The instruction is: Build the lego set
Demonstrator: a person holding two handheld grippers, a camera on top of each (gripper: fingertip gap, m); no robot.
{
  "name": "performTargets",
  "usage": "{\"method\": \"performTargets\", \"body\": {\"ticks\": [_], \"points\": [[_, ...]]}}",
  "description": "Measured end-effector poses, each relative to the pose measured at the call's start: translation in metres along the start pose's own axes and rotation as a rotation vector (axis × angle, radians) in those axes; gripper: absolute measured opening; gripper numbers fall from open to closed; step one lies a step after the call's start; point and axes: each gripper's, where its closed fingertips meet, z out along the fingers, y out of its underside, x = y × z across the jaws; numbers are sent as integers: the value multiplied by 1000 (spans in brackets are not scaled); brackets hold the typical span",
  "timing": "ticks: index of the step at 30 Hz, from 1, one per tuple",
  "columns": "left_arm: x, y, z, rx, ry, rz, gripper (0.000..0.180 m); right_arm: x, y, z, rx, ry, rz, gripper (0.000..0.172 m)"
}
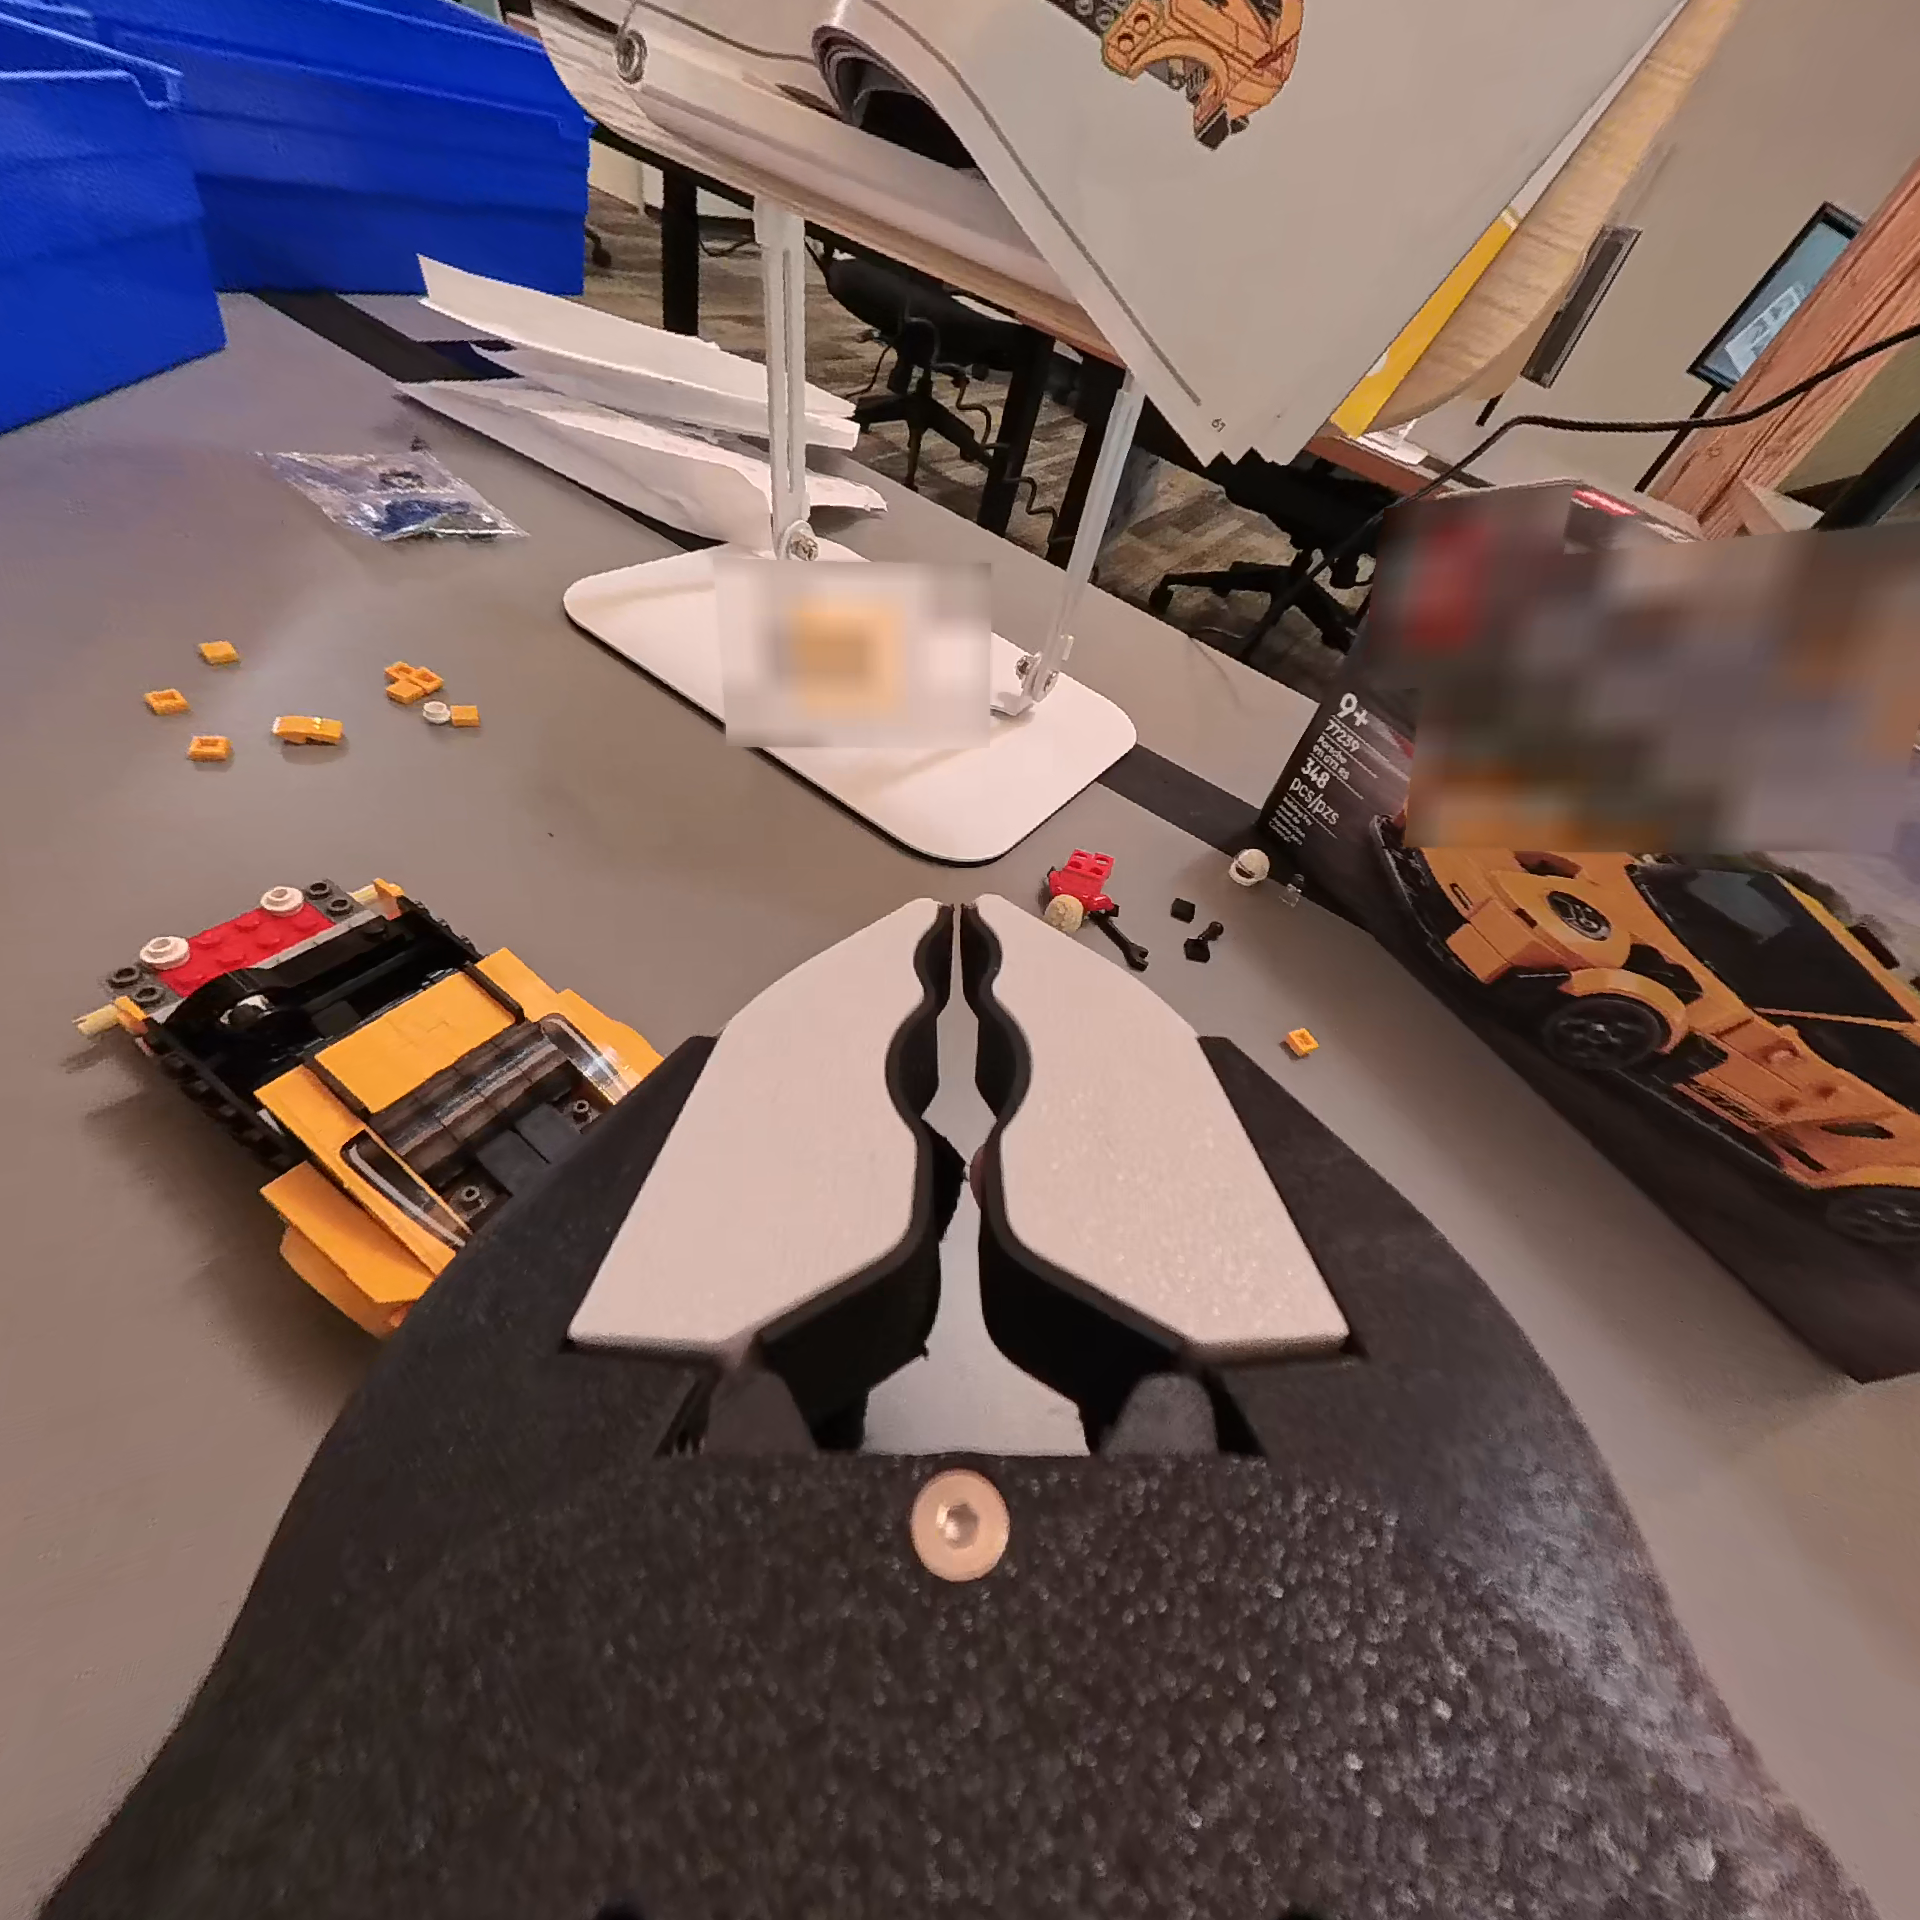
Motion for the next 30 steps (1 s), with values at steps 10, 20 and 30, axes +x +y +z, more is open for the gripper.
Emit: {"method": "performTargets", "body": {"ticks": [10,20,30], "points": [[-2,-1,-5,99,8,-90,31,-6,-2,0,1,-31,-11,1],[-3,1,-10,244,-33,-138,30,-7,1,1,-12,-34,-12,1],[-91,10,-2,396,-170,-341,62,-22,-15,-8,78,-154,-28,6]]}}
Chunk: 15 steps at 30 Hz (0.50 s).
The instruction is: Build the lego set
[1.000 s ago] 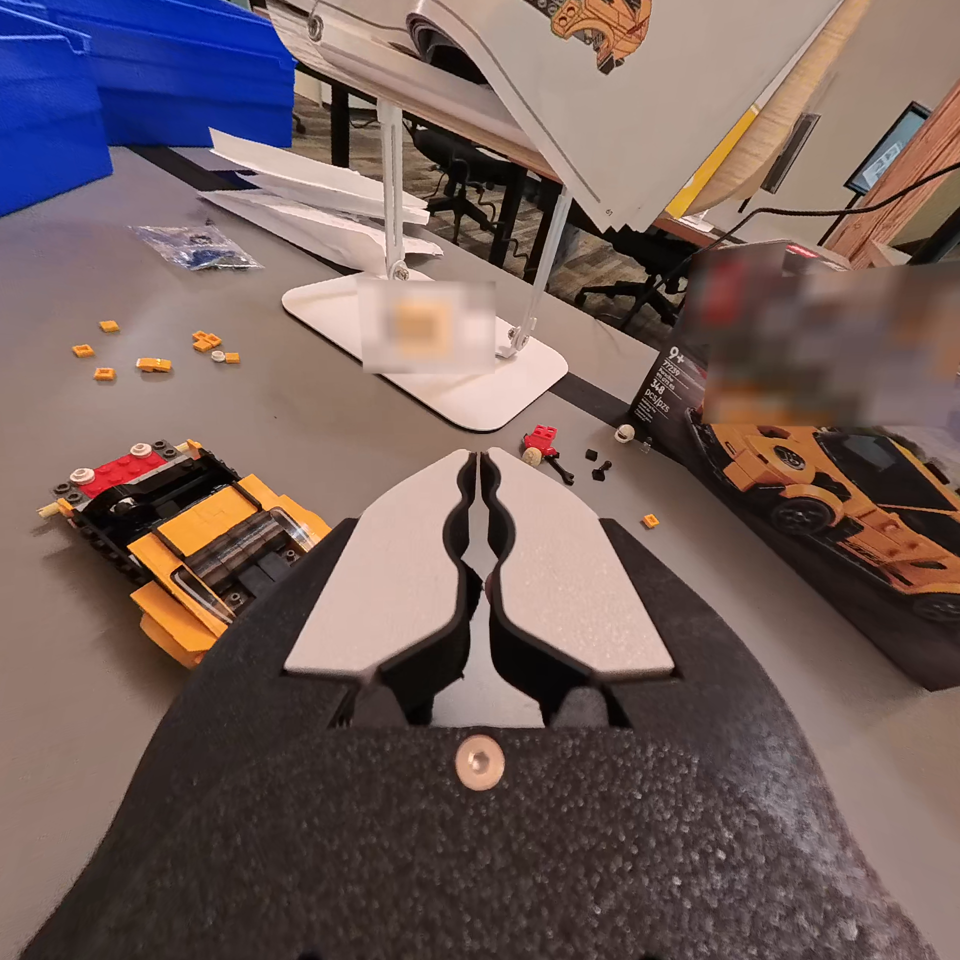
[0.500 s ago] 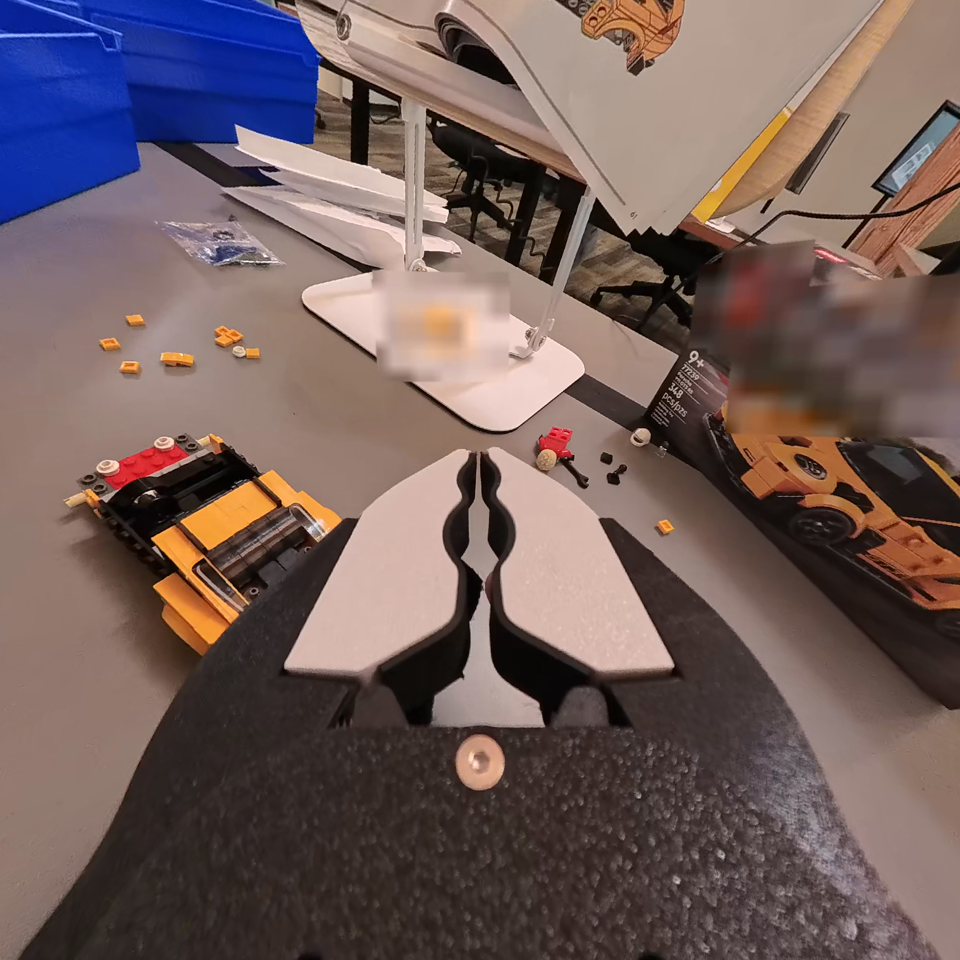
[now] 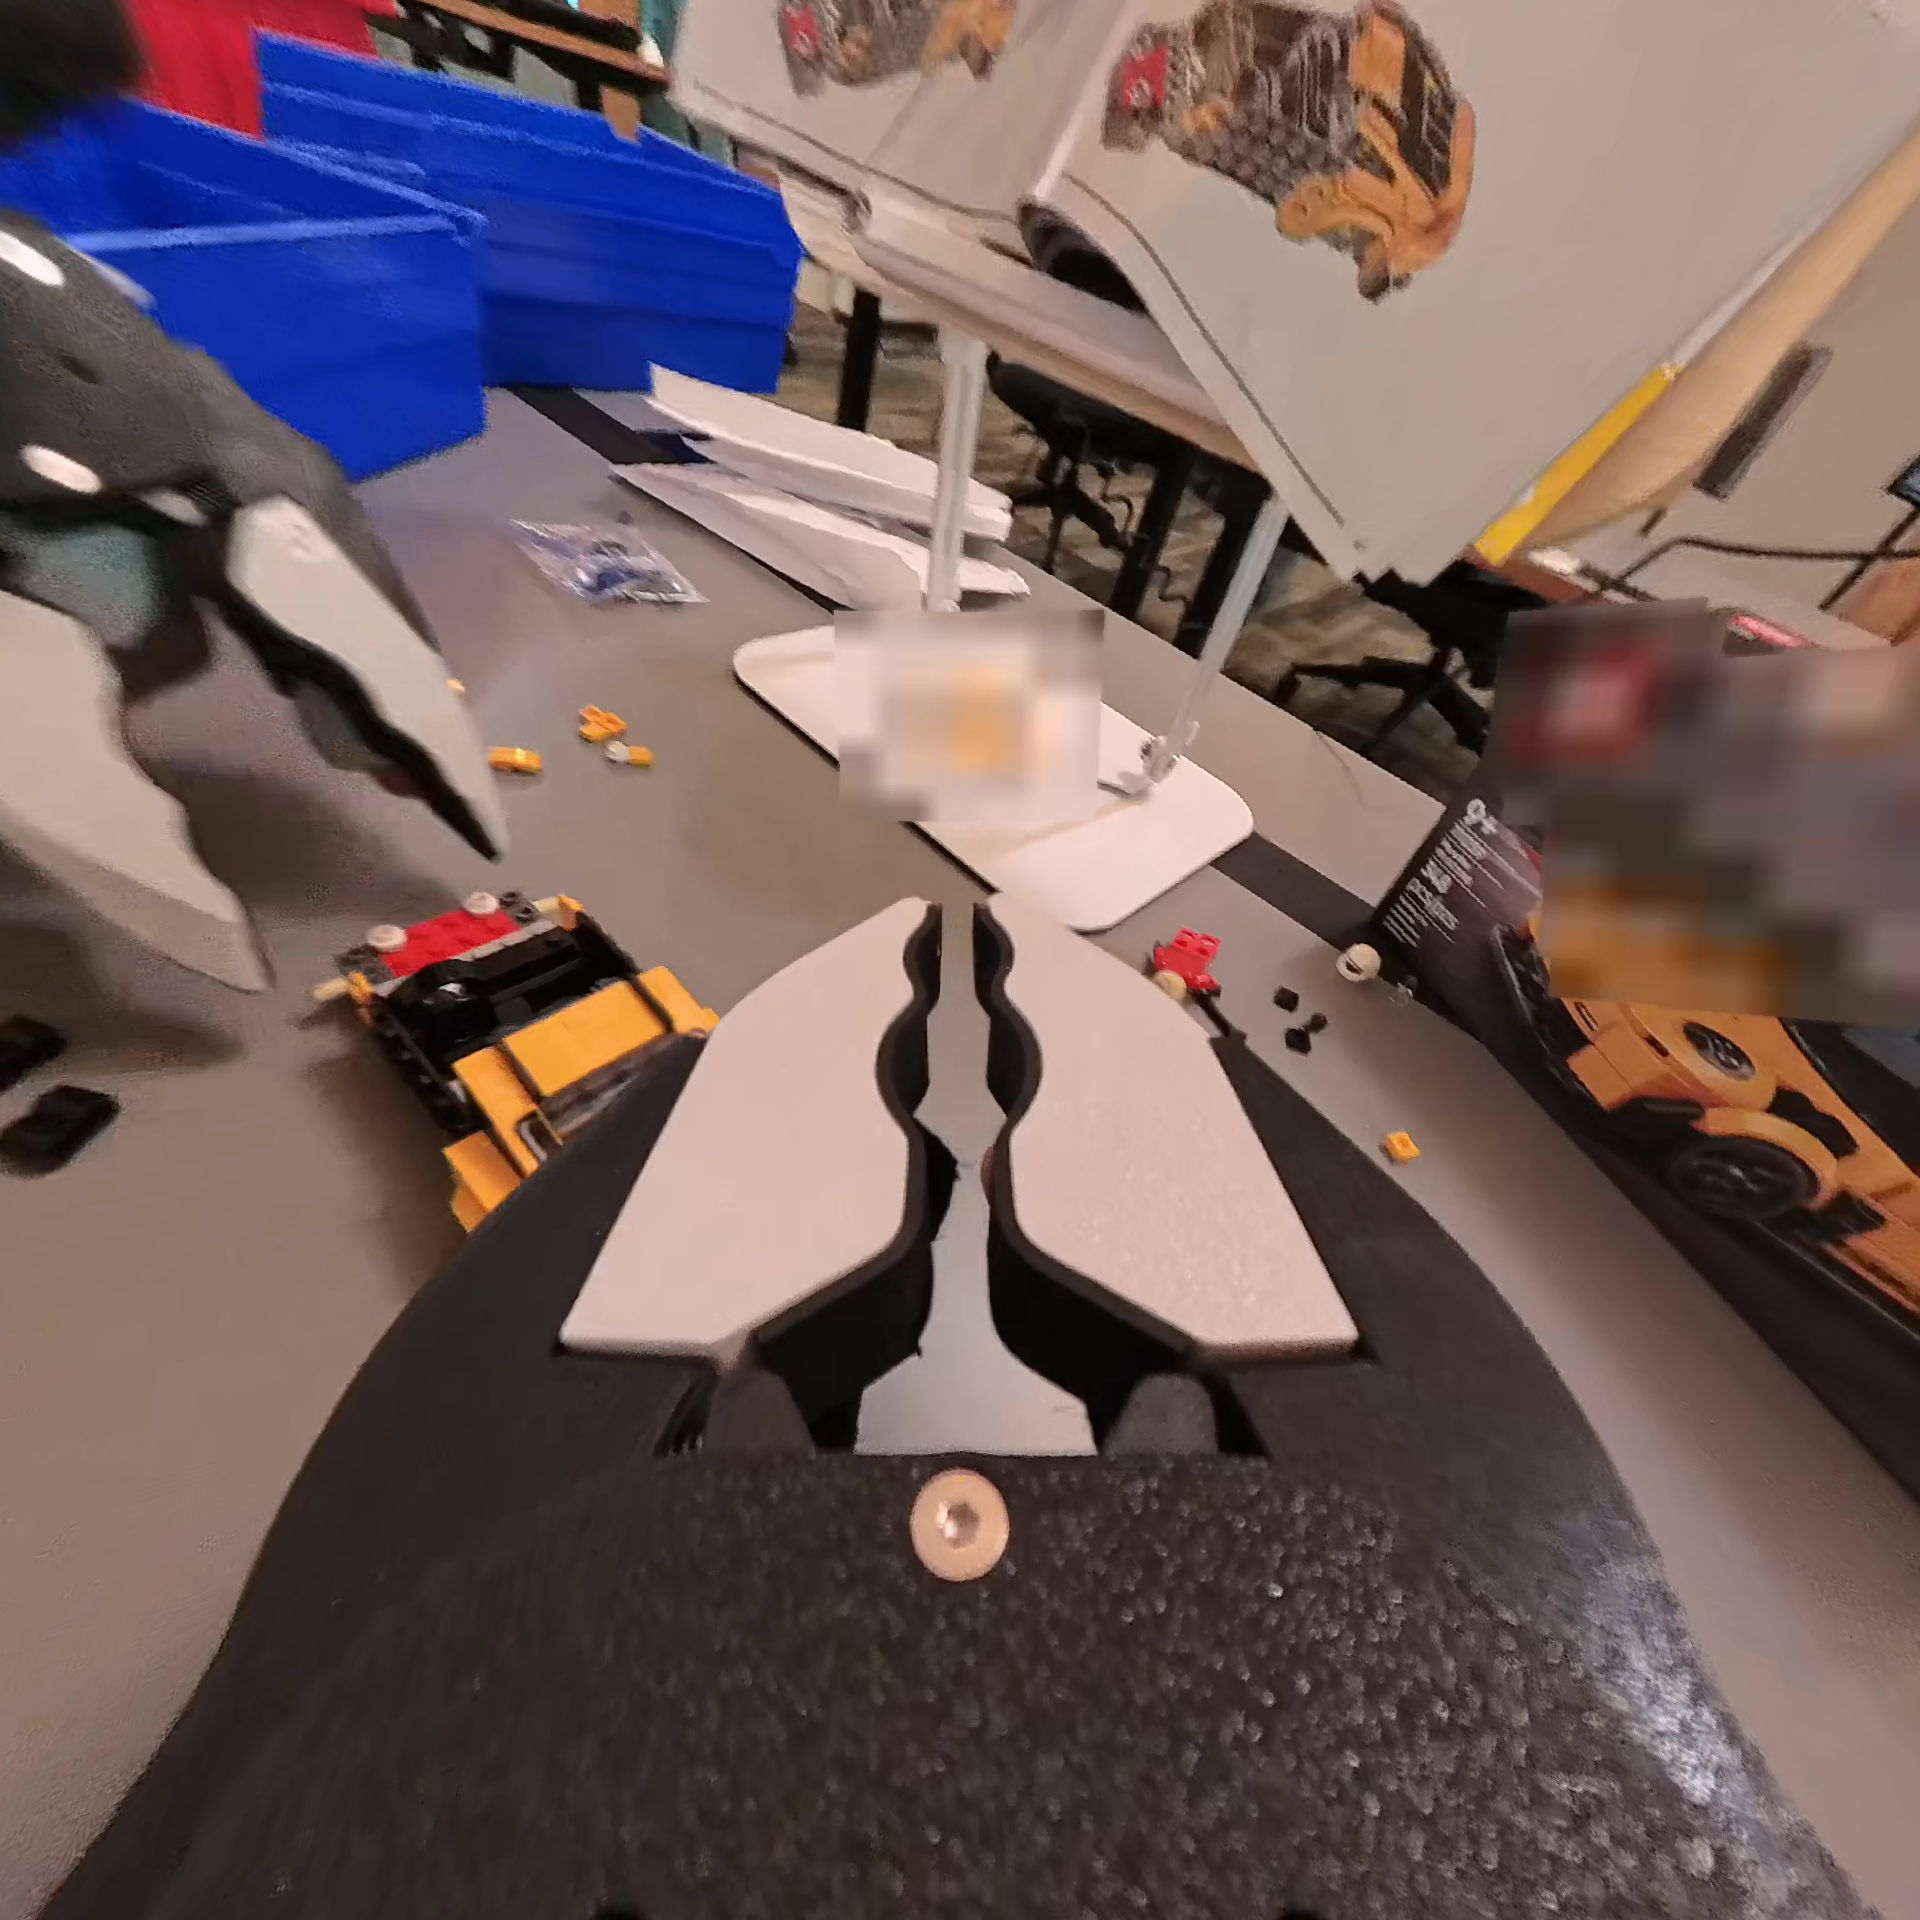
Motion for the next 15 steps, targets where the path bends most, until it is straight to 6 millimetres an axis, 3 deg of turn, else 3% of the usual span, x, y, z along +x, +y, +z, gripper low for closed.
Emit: {"method": "performTargets", "body": {"ticks": [3,5,11,15], "points": [[-6,1,15,-5,35,-1,71,-3,-10,-4,52,-29,-4,7],[-3,4,20,-28,44,35,67,-5,-11,-4,52,-36,-8,7],[5,7,17,-60,-35,-32,60,-14,-6,-2,26,-75,-41,7],[1,9,16,-91,-151,-171,60,-32,-3,-5,8,-195,-71,7]]}}
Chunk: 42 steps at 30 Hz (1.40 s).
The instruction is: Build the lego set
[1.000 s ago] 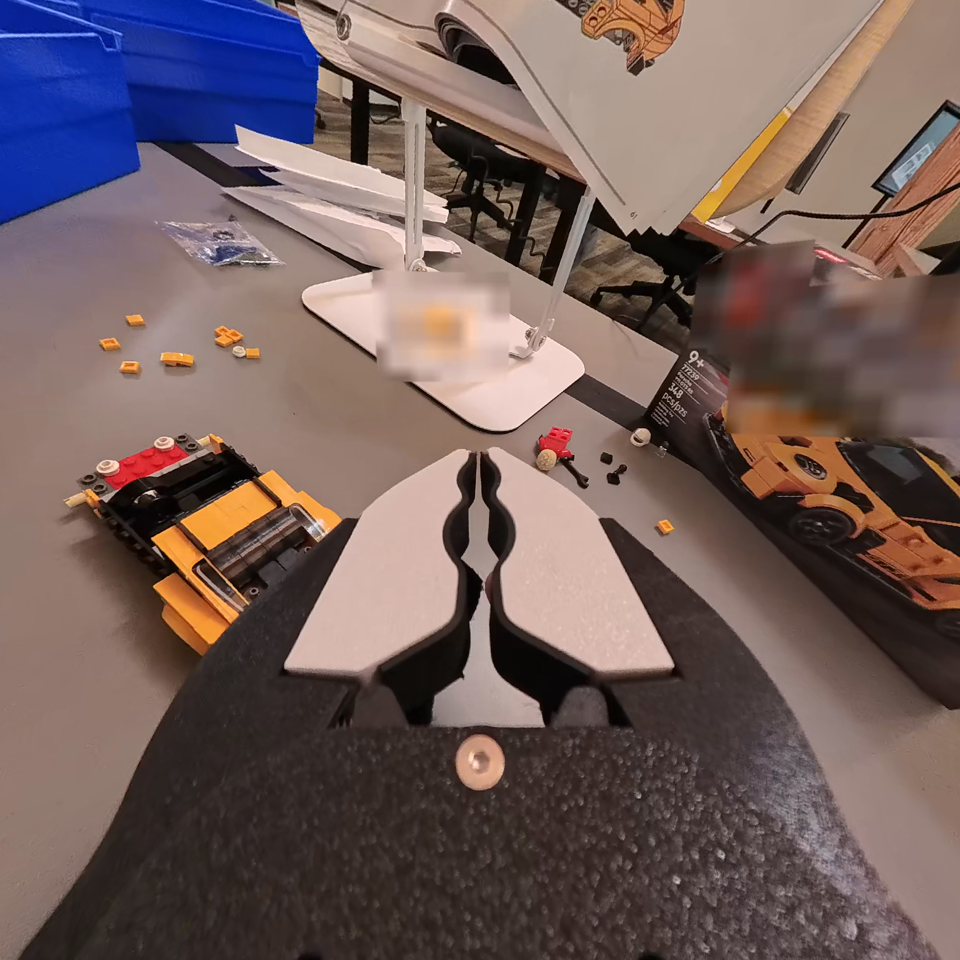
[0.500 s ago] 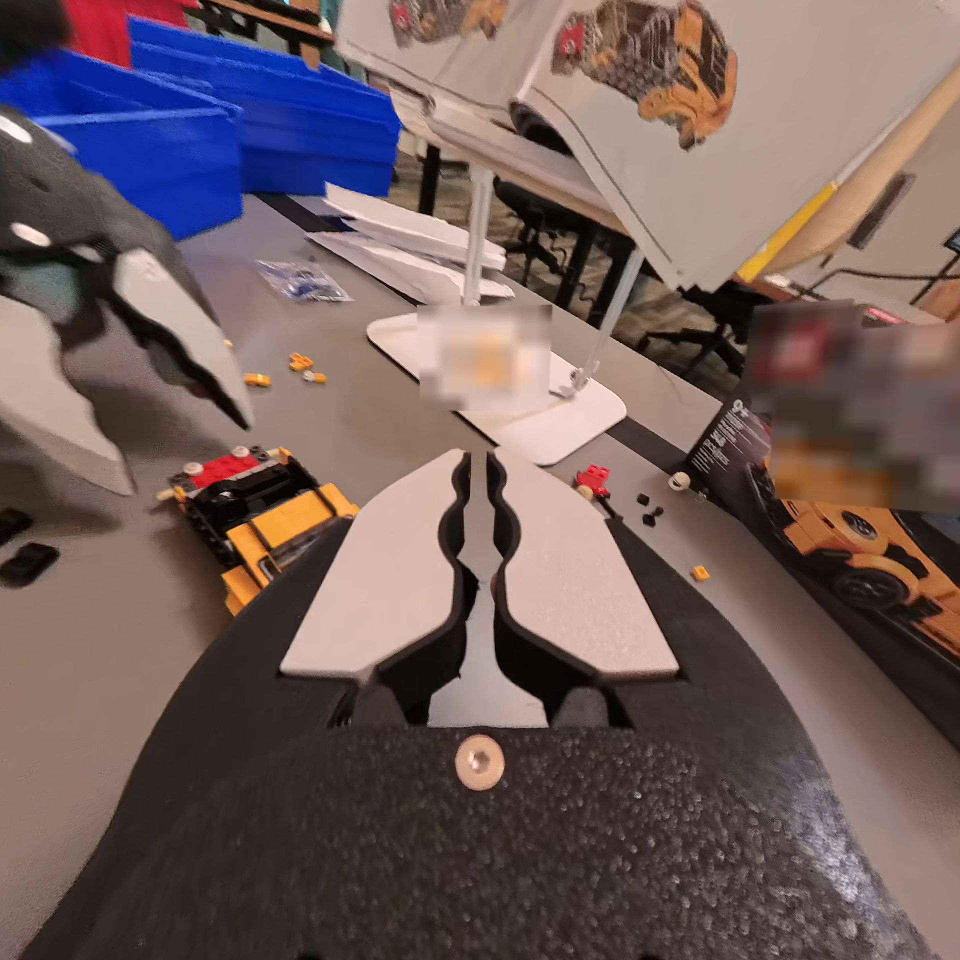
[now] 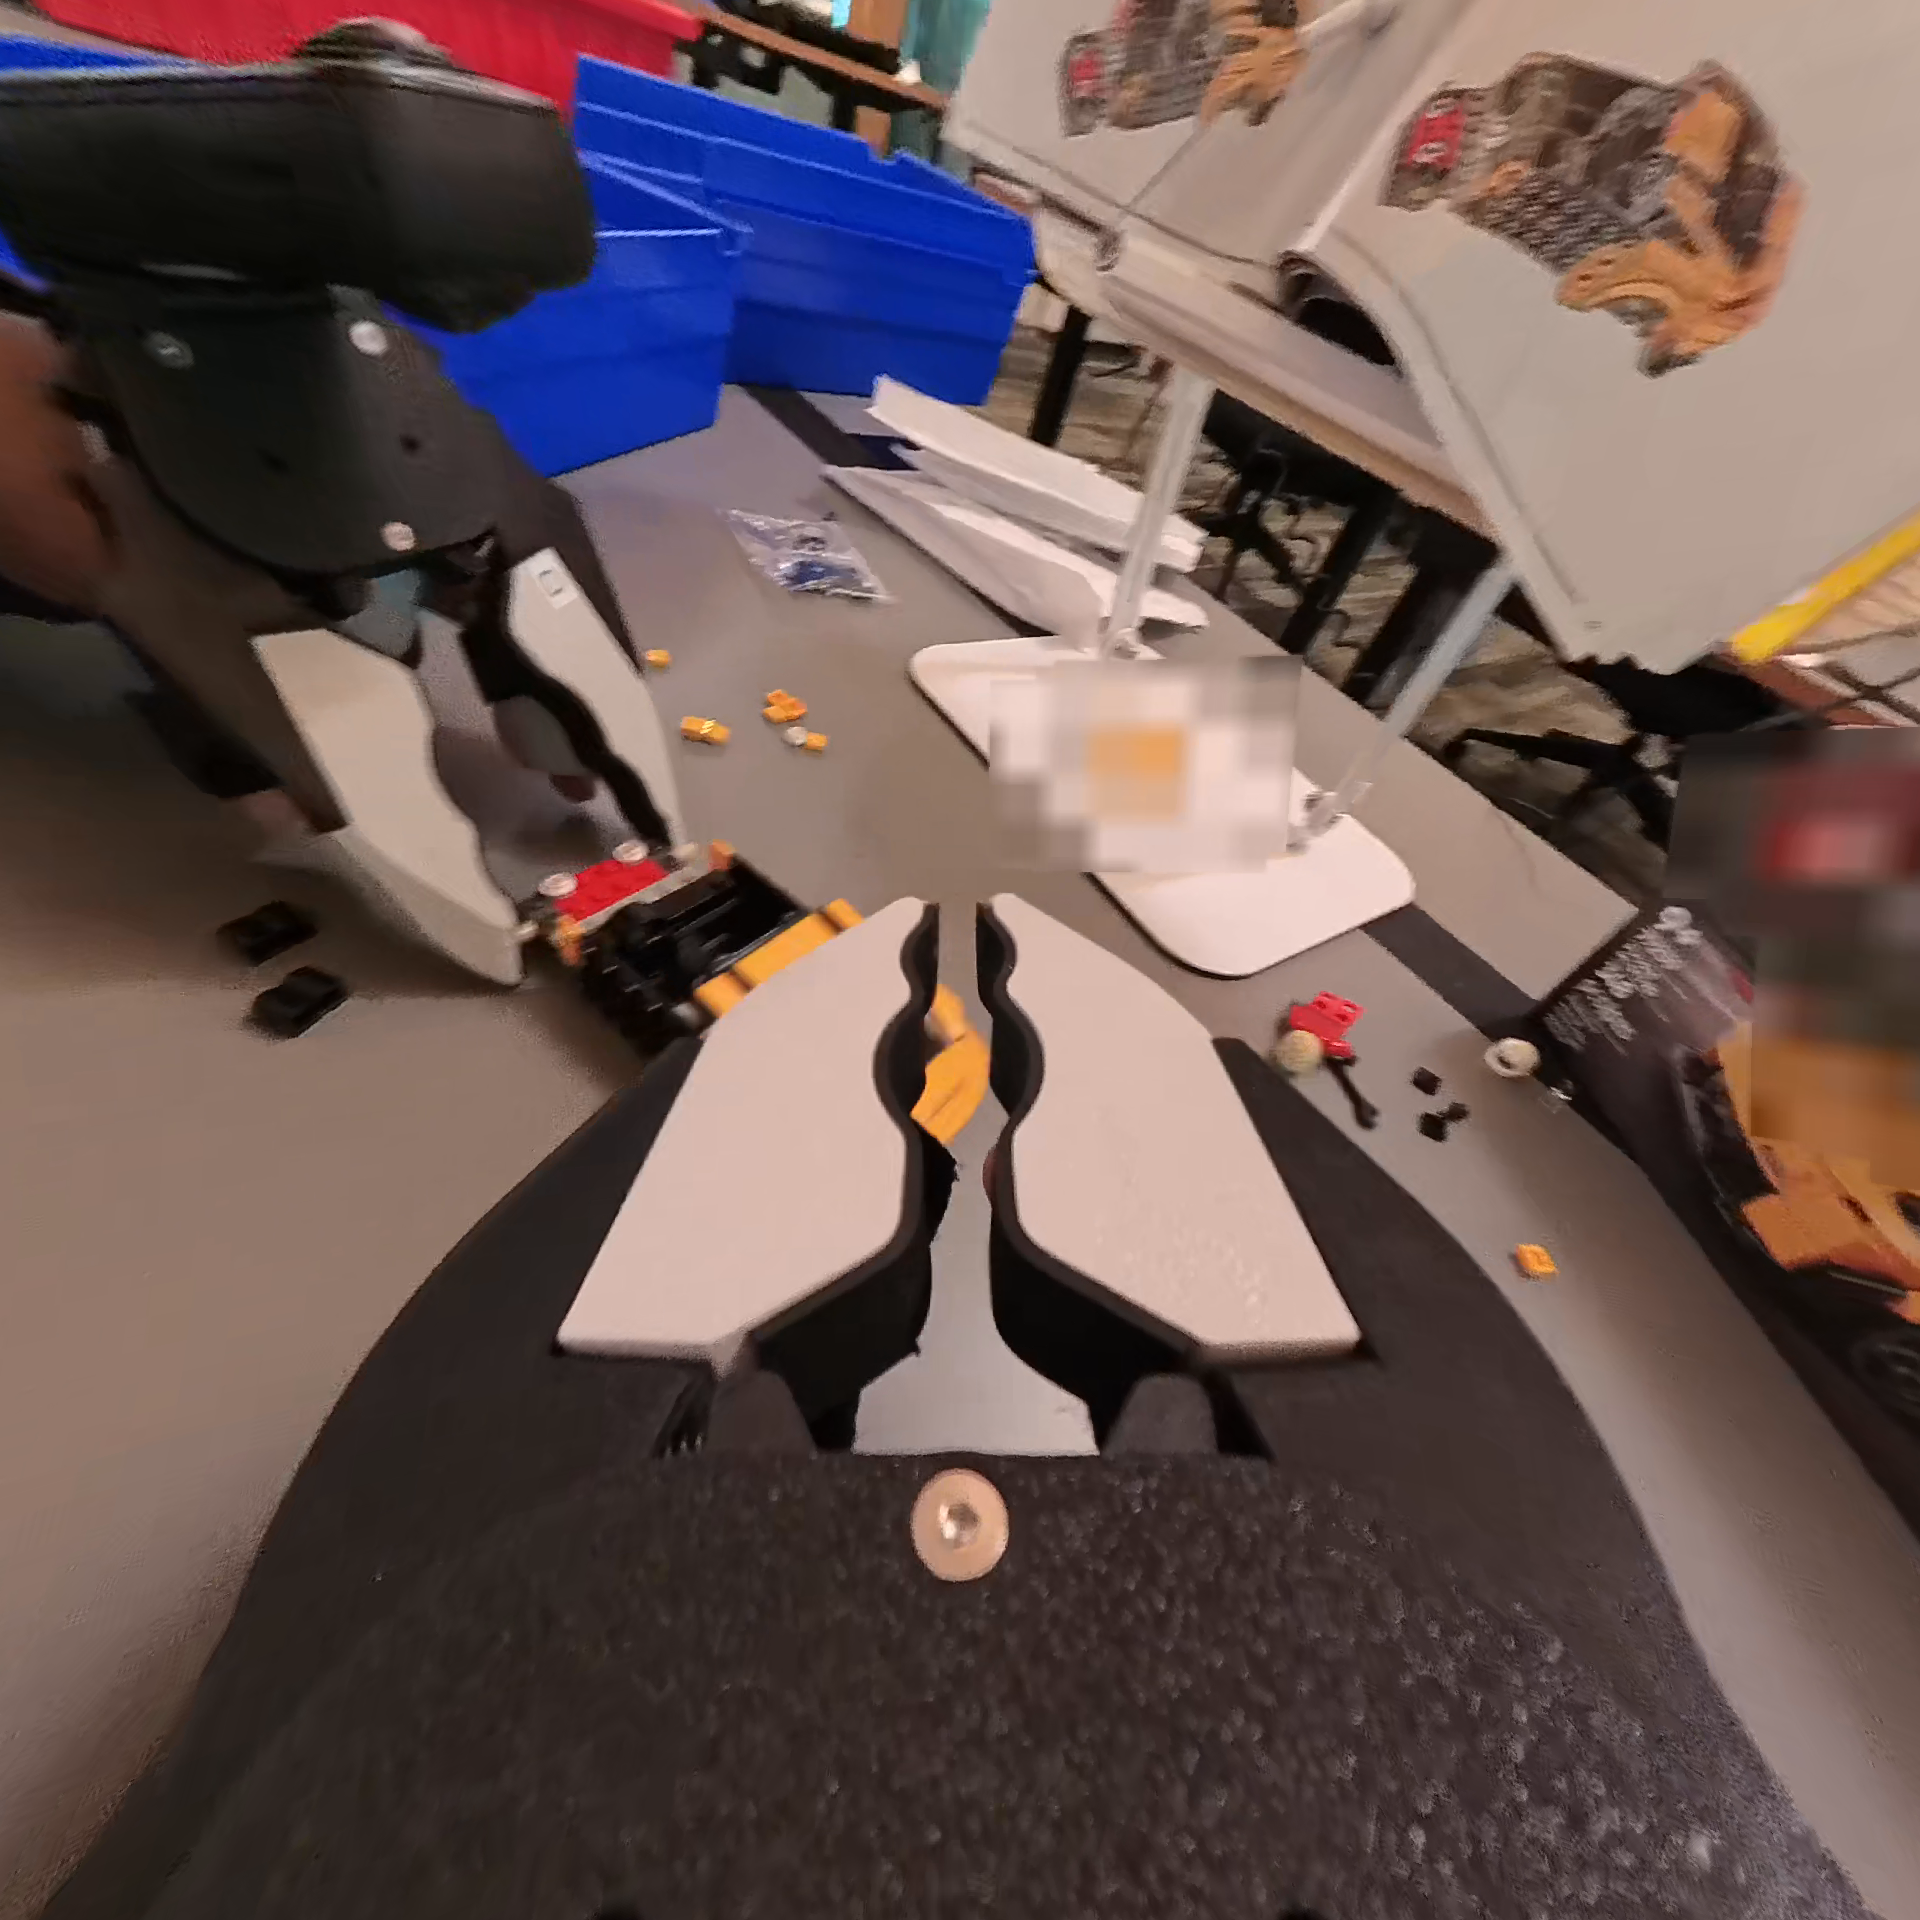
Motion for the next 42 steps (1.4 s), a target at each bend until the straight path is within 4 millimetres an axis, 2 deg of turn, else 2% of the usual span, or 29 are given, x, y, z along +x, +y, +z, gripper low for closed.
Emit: {"method": "performTargets", "body": {"ticks": [6,10,19,24,26,28,30,36,40,42], "points": [[0,1,-1,-2,-112,-134,61,-23,15,6,-70,-131,-17,14],[4,1,-2,10,-124,-127,61,-29,23,10,-112,-143,-44,15],[20,-5,-11,56,-29,-67,60,-32,42,17,-200,-142,-75,15],[31,-3,-13,55,46,-31,50,-30,45,18,-216,-131,-78,13],[39,-3,-15,62,102,-11,39,-27,46,18,-221,-115,-85,12],[44,-4,-16,72,136,2,38,-28,45,18,-219,-117,-87,12],[42,-7,-20,100,146,3,38,-28,44,18,-216,-115,-93,12],[20,-10,-36,174,144,14,32,-26,40,17,-198,-108,-78,12],[13,4,-42,129,146,90,29,-25,37,16,-186,-99,-74,12],[18,15,-41,78,175,134,29,-24,36,15,-180,-94,-72,12]]}}
